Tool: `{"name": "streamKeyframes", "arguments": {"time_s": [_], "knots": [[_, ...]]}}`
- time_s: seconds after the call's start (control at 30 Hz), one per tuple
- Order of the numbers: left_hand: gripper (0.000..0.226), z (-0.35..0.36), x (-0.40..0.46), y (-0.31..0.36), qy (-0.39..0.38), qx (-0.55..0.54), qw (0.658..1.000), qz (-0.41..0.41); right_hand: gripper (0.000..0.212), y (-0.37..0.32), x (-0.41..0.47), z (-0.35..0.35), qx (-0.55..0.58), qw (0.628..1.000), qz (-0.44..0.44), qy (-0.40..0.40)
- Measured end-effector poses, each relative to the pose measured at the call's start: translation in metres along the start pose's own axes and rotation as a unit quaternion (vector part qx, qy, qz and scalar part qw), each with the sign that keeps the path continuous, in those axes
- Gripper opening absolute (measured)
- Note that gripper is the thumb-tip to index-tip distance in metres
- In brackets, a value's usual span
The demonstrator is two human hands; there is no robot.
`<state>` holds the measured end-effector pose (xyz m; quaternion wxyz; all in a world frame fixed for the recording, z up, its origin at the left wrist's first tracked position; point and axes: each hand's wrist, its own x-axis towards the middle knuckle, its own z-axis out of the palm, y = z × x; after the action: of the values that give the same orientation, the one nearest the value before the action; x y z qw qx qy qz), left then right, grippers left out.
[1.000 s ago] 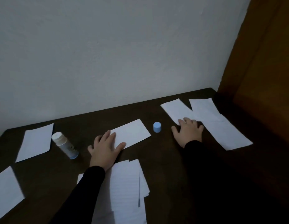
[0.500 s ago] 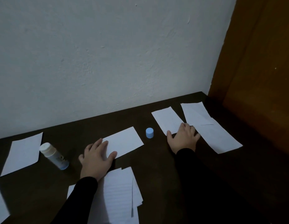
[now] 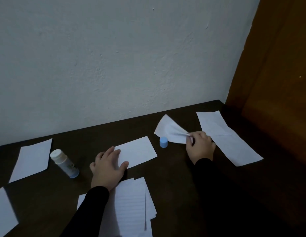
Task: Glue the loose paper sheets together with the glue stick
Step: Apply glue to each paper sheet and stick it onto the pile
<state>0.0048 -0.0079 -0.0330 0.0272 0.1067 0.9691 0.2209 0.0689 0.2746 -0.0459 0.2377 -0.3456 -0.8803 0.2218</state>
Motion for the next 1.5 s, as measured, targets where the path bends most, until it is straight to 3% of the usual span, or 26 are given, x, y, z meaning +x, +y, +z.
{"name": "streamKeyframes", "arguments": {"time_s": [0.1,0.2,0.33,0.4,0.53,0.8,1.0,1.27,1.5], "knots": [[0.052,0.0,0.0,-0.002,0.007,-0.023,1.0,0.004,0.019,-0.02,-0.006,-0.005,0.171,0.985,-0.013,0.019],[0.039,-0.004,-0.006,-0.004,0.077,-0.142,0.987,0.002,0.019,-0.053,-0.023,0.0,0.27,0.958,-0.084,-0.046],[0.025,-0.016,-0.021,0.001,0.103,-0.414,0.903,-0.052,0.019,-0.078,-0.042,0.026,0.227,0.944,-0.206,-0.124],[0.02,-0.019,-0.025,0.001,0.103,-0.464,0.877,-0.071,0.022,-0.081,-0.048,0.033,0.21,0.939,-0.232,-0.14],[0.008,-0.014,-0.022,-0.004,0.101,-0.429,0.896,-0.058,0.026,-0.076,-0.057,0.036,0.195,0.936,-0.254,-0.147],[0.049,-0.015,-0.023,-0.001,0.111,-0.443,0.885,-0.093,0.049,-0.08,-0.055,0.032,0.246,0.948,-0.099,-0.175],[0.017,-0.008,-0.018,-0.004,0.088,-0.349,0.932,-0.048,0.019,-0.079,-0.054,0.035,0.12,0.969,-0.136,-0.169],[0.008,-0.001,-0.01,-0.011,0.088,-0.256,0.962,-0.026,0.031,-0.077,-0.05,0.046,0.043,0.972,-0.167,-0.162],[0.01,0.002,-0.006,-0.013,0.091,-0.227,0.969,-0.034,0.042,-0.079,-0.048,0.047,-0.021,0.965,-0.18,-0.191]]}}
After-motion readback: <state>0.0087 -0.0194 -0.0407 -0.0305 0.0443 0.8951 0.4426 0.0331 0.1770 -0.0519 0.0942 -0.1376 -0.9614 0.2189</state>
